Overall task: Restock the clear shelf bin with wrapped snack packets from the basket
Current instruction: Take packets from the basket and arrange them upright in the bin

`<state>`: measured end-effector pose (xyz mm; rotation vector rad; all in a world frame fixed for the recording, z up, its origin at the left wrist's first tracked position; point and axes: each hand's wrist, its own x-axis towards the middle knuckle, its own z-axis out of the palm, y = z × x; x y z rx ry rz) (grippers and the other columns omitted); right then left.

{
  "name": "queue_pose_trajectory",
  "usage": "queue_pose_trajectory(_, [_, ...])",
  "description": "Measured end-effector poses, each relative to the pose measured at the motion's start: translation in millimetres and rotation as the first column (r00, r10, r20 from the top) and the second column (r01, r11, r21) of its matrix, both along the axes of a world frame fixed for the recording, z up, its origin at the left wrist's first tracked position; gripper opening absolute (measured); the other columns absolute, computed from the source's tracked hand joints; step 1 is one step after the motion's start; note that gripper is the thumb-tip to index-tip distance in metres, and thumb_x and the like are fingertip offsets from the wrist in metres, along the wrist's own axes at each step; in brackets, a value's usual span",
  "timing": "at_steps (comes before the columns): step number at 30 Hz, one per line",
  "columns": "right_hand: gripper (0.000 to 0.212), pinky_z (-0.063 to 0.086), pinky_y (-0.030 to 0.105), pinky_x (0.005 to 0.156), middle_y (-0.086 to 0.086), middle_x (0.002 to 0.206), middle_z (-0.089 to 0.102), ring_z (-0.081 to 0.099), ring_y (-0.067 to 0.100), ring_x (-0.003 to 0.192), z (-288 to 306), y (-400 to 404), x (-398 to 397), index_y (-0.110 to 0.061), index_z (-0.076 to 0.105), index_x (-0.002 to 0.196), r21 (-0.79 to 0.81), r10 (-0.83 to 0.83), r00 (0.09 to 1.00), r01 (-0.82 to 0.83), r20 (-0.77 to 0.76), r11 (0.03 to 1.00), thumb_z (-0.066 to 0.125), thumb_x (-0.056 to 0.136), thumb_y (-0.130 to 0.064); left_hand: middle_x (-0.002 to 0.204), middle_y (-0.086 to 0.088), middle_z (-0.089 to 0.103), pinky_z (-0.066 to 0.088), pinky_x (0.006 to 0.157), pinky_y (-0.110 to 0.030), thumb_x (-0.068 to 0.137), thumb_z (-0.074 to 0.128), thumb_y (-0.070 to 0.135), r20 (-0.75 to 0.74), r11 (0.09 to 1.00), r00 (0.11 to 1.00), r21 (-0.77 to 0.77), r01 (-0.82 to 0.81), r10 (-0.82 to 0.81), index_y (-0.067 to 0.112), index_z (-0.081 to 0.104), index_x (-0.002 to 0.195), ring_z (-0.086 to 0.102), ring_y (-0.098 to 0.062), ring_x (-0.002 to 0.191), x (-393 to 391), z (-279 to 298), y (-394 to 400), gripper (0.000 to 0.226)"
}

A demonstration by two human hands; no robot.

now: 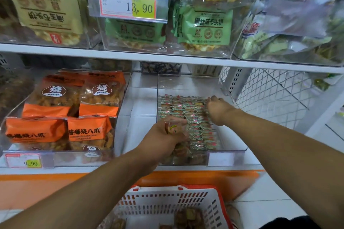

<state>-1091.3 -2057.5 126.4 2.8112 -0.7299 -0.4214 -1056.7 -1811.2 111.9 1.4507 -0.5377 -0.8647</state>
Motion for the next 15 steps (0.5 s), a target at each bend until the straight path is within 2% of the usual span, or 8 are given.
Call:
queue_pose_trajectory(2, [0.05, 0.042, 0.045, 0.107, 0.023, 0.142, 0.04, 0.042, 0.038, 0.128, -9, -6, 6, 0.006, 0.043, 0.143, -0.061, 0.0, 0.998, -0.004, -0.063, 0.998, 0.054, 0.095, -0.004, 0.095, 0.001, 0.078, 0.061, 0.07, -0.03, 0.088, 0.077, 0.014, -0.011, 1.0, 1.0, 0.003, -0.002, 0.002, 0.037, 0.073, 0.104, 0.076, -0.018, 0.084, 1, -2, 0, 0.028])
queue_pose_trajectory(4, [0.055, 0.026, 0.051, 0.119, 0.021, 0.158, 0.03, 0.027, 0.04, 0.144, -17, -10, 11, -0.001, 0.035, 0.152, -0.244, 0.001, 0.981, -0.05, -0.194, 0.969, 0.044, 0.104, -0.027, 0.092, 0.0, 0.078, 0.062, 0.068, -0.032, 0.087, 0.078, 0.013, -0.011, 1.0, 1.0, 0.011, 0.001, -0.001, 0.036, 0.072, 0.103, 0.077, -0.02, 0.08, 2, -1, 0, 0.028])
queue_pose_trajectory(6, [0.066, 0.005, 0.055, 0.124, 0.015, 0.168, 0.011, 0.004, 0.039, 0.153, -24, -14, 13, -0.005, 0.014, 0.159, -0.384, -0.031, 0.948, -0.098, -0.317, 0.918, 0.026, 0.107, -0.044, 0.095, 0.003, 0.079, 0.062, 0.071, -0.033, 0.088, 0.078, 0.015, 0.007, 1.0, 1.0, 0.023, 0.013, -0.013, 0.035, 0.07, 0.109, 0.077, -0.02, 0.085, 1, -2, 1, 0.029])
queue_pose_trajectory(8, [0.074, -0.003, 0.056, 0.123, 0.012, 0.169, 0.0, -0.006, 0.038, 0.154, -31, -16, 15, -0.007, 0.0, 0.16, -0.442, -0.065, 0.928, -0.112, -0.366, 0.89, 0.022, 0.106, -0.052, 0.097, 0.003, 0.079, 0.063, 0.075, -0.035, 0.088, 0.078, 0.018, 0.018, 1.0, 1.0, 0.021, 0.015, -0.015, 0.036, 0.071, 0.109, 0.077, -0.019, 0.088, 1, -2, 2, 0.028])
queue_pose_trajectory(11, [0.075, -0.003, 0.062, 0.121, 0.011, 0.169, 0.001, -0.003, 0.041, 0.154, -37, -13, 19, -0.014, 0.003, 0.161, -0.503, -0.087, 0.908, -0.144, -0.409, 0.852, 0.026, 0.103, -0.058, 0.099, 0.002, 0.078, 0.063, 0.079, -0.041, 0.087, 0.079, 0.019, 0.003, 1.0, 1.0, 0.019, 0.011, -0.011, 0.035, 0.072, 0.107, 0.076, -0.02, 0.092, -1, -3, 4, 0.027])
queue_pose_trajectory(15, [0.071, 0.004, 0.065, 0.119, 0.014, 0.165, 0.024, 0.016, 0.043, 0.151, -36, -10, 24, -0.017, 0.026, 0.159, -0.564, -0.058, 0.918, -0.19, -0.393, 0.803, 0.042, 0.101, -0.054, 0.095, 0.0, 0.079, 0.059, 0.066, -0.028, 0.089, 0.076, 0.016, -0.061, 0.999, 0.997, -0.017, 0.049, -0.05, 0.031, 0.073, 0.108, 0.076, -0.016, 0.081, -1, 1, 7, 0.024])
